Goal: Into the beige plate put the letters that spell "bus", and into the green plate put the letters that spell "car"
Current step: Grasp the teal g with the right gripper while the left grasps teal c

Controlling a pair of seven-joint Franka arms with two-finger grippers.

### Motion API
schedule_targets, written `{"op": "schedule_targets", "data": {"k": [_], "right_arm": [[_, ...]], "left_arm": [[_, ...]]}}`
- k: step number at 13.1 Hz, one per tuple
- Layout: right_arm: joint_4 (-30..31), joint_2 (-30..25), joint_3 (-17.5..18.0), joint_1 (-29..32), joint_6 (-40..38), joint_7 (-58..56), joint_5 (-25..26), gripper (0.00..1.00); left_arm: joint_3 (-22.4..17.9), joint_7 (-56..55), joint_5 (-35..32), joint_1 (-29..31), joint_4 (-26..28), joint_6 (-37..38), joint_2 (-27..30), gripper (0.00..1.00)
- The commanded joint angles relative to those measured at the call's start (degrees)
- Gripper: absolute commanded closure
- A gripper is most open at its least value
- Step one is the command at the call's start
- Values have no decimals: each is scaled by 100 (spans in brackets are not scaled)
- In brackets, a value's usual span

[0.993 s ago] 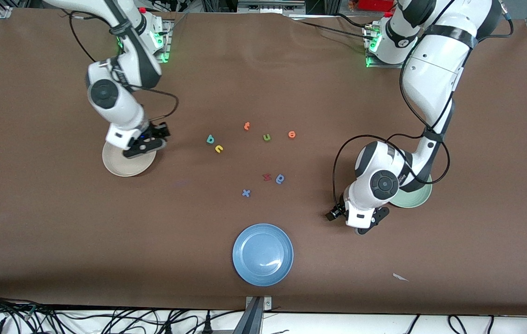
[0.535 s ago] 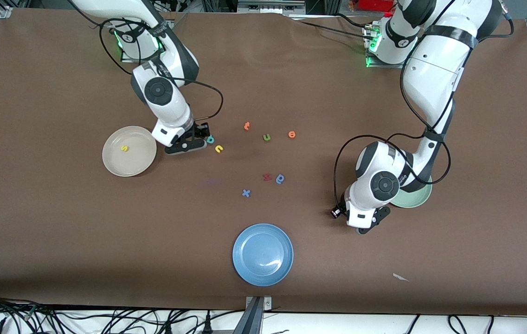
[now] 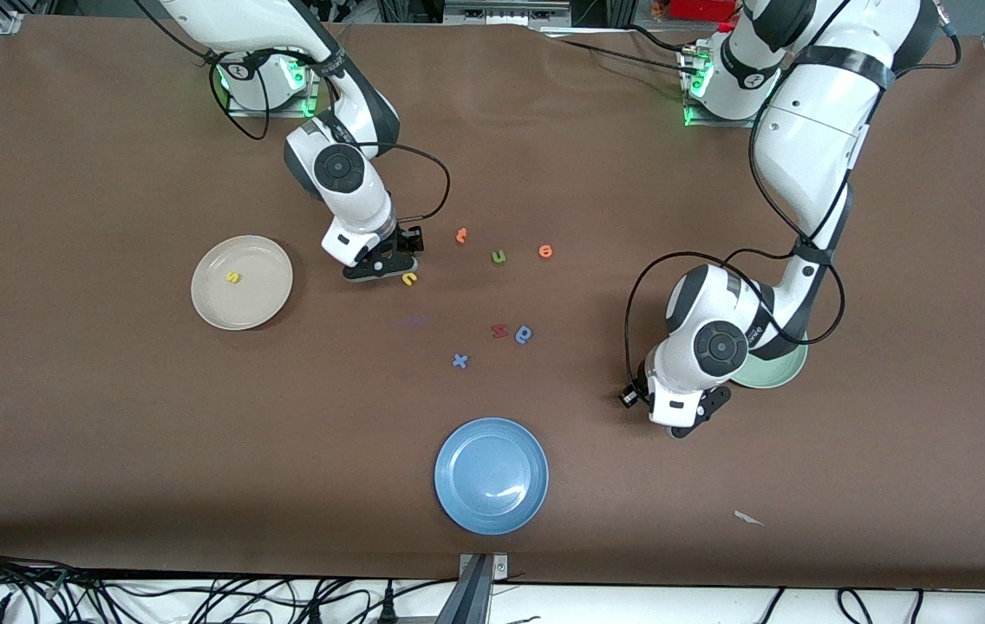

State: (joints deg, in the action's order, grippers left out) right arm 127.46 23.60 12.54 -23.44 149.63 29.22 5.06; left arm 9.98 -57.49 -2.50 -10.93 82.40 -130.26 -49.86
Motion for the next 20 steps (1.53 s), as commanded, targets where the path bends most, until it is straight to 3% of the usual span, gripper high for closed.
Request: {"op": "schedule_targets", "data": {"k": [1,7,11,17,20], "right_arm": [[51,31,-50,-46,127,84,30,26],[350,40,-50,-46,514,84,48,26],[412,31,-50,-46,523,84,48,36],[412,31,-50,-46,523,75,56,53],[403,31,-50,-46,523,75,100,55]], "left_arm": [[-14,-122,-172,-49,-58,53,-41,58],[-14,-87,-189,-41,-75,176,-32,92],[-14,53,-198,12,-137,527,116,94],[21,1633,-128,451,-49,2827,1013,94],[13,2372,-189,820,187,3174,1145,92]]}}
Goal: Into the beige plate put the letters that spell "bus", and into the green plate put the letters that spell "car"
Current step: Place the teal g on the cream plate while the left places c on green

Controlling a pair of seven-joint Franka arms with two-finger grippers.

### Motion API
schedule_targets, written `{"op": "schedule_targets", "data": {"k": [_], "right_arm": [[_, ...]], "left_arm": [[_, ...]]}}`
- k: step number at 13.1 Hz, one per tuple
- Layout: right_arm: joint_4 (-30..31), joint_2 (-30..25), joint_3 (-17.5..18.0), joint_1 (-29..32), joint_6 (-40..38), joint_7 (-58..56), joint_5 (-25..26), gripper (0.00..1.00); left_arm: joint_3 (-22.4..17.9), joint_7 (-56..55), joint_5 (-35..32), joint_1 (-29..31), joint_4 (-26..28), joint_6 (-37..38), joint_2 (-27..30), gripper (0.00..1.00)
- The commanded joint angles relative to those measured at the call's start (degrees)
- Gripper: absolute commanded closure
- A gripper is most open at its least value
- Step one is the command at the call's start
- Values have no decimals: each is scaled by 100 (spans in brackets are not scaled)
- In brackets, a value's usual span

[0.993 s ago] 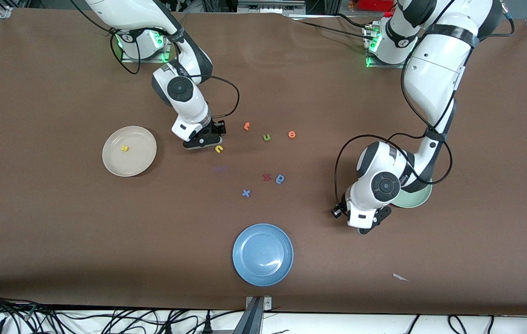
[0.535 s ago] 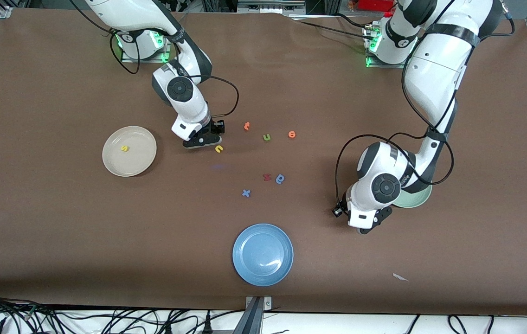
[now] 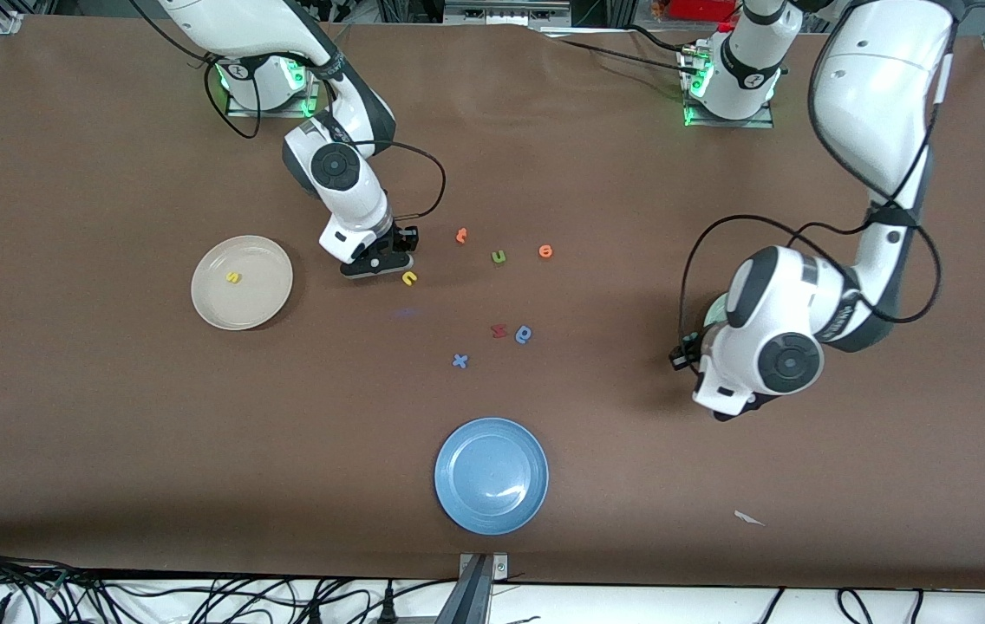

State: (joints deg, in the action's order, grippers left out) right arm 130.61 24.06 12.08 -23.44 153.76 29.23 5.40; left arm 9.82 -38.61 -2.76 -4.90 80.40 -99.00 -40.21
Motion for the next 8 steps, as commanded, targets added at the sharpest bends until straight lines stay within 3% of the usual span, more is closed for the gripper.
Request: {"op": "schedule_targets", "data": {"k": [1,5,8], "right_arm": [[87,-15,-4,-47,110,74,76,56],[78,-15,-4,-47,110,65,76,67],[78,-15,-4,-47,110,65,111,79]], "left_arm": [[28,755,-172,357,476,47,197,90],[28,1688,-461,902,924,-136,206,90],[28,1839,-471,1053,1380,-1013,206,83]]}}
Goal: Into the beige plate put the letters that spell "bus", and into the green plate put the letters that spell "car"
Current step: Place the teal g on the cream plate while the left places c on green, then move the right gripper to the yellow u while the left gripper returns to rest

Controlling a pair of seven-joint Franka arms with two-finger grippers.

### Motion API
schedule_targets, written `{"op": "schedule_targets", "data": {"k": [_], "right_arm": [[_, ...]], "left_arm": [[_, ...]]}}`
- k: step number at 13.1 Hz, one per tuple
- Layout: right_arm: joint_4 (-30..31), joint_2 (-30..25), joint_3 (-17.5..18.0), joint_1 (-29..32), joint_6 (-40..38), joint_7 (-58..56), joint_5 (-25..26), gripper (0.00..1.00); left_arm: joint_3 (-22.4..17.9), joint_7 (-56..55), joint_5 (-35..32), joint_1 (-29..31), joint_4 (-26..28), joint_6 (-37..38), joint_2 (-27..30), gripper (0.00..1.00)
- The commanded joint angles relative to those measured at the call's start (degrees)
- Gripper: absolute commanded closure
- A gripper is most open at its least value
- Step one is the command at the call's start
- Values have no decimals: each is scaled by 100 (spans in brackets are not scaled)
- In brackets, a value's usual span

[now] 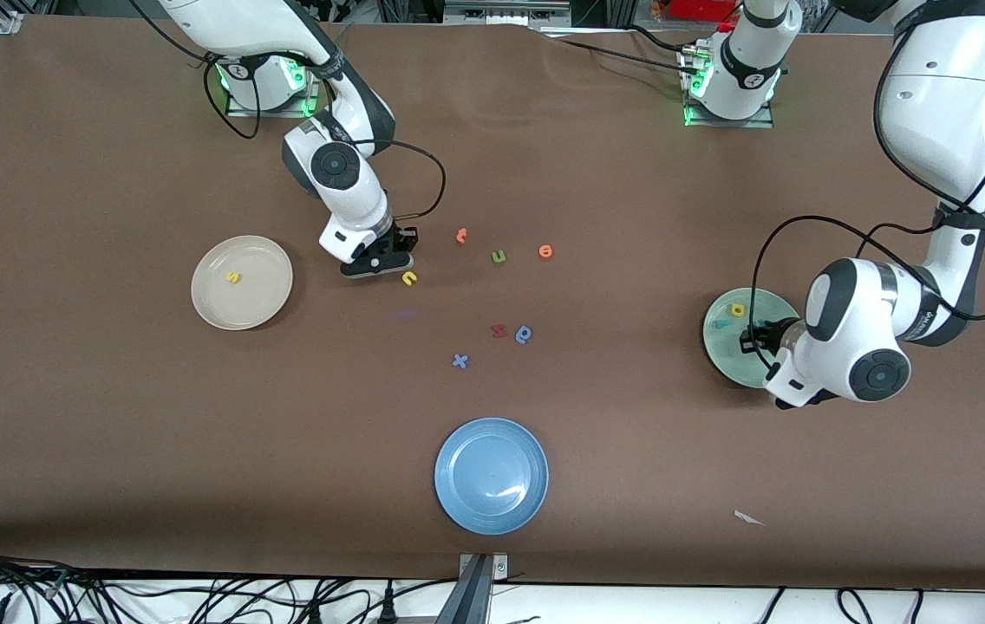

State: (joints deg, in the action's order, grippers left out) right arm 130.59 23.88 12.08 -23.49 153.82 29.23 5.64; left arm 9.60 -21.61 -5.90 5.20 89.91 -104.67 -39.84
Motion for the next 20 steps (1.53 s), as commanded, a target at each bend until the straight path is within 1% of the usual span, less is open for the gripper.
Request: {"op": "schedule_targets", "data": {"k": [1,2,3,4,5,6,8,10,12,14,16,17,18,19,20], "right_arm": [[81,-6,-4,-41,105,66,86,80],[81,-23,-4,-41,96,57,86,81],[81,-58,-4,-41,70,40,86,81],[72,-137,-4,-32,35,5,86,81],[72,-233,-4,-15,-79,-22,86,81],[55,-356,-4,37,-271,-83,104,81],[54,-620,5,300,-658,-416,112,81],[54,-848,5,590,-1132,-881,112,81],[63,-1042,5,994,-1441,-1522,112,81],[63,-1235,5,1538,-1819,-2356,112,80],[63,-1315,5,2153,-2022,-3357,112,80],[54,-1315,-12,2382,-2022,-3780,112,80],[63,-1307,-21,2559,-2022,-4097,104,79],[63,-1280,-47,2656,-2014,-4283,104,76],[63,-1254,-108,2692,-1996,-4320,95,63]], "left_arm": [[51,183,-157,95,570,-649,161,83],[51,218,-157,113,668,-730,161,82],[51,245,-148,113,677,-739,169,70],[51,254,-148,122,669,-739,169,39],[60,254,-148,122,642,-731,187,0],[69,254,-113,122,599,-704,291,0],[104,271,-78,105,563,-678,712,0],[235,560,-52,104,554,-678,1143,0],[288,623,-52,104,432,-669,1416,0],[446,614,-52,104,256,-538,1741,0],[569,623,-52,104,-103,-214,1900,0],[622,640,-43,96,-409,40,1910,0],[649,658,105,87,-673,339,1901,0],[640,762,463,96,-894,594,1901,0],[614,1042,684,113,-1079,832,1901,0]]}}
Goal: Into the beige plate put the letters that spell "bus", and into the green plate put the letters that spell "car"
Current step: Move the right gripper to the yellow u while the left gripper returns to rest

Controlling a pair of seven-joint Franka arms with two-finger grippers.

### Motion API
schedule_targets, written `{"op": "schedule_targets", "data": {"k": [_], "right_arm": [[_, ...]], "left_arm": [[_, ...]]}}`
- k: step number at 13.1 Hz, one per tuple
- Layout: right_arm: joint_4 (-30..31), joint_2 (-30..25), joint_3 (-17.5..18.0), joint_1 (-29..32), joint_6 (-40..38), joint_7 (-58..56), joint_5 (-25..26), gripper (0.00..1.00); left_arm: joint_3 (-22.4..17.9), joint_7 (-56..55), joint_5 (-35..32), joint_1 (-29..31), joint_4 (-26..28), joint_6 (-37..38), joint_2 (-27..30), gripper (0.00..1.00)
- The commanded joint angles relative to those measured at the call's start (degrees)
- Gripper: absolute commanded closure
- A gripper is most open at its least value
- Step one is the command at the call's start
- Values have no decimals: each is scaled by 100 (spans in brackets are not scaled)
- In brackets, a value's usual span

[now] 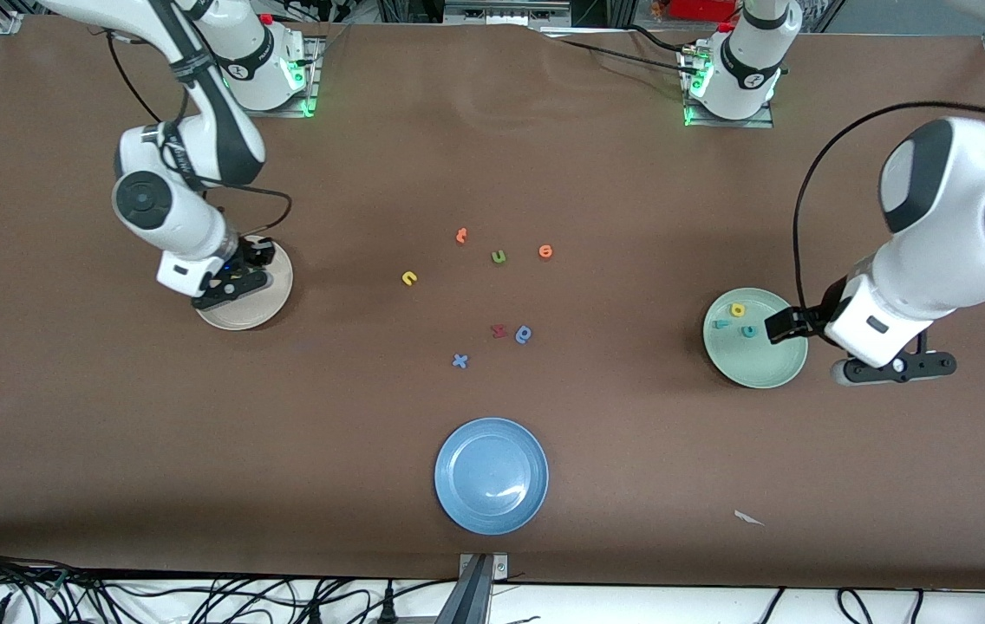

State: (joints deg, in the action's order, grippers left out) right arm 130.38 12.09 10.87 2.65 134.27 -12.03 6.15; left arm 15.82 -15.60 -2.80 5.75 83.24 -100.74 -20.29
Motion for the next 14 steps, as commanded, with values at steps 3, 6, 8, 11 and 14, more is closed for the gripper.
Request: {"op": "schedule_targets", "data": {"k": [3,6,8,11,14], "right_arm": [[92,-58,3,77,-23,-177,9,30],[84,-49,12,69,-15,-37,-69,29],[57,47,64,-54,125,217,-340,29],[-21,363,82,-1043,897,1041,-851,29],[-433,662,73,-1898,1023,2412,-843,29]], "left_arm": [[9,1163,376,276,-598,757,34,0],[-8,1332,429,400,-563,757,210,0],[18,1332,385,383,-546,784,298,0],[97,1305,280,348,-572,854,377,0],[115,1296,262,313,-572,863,474,0]]}}
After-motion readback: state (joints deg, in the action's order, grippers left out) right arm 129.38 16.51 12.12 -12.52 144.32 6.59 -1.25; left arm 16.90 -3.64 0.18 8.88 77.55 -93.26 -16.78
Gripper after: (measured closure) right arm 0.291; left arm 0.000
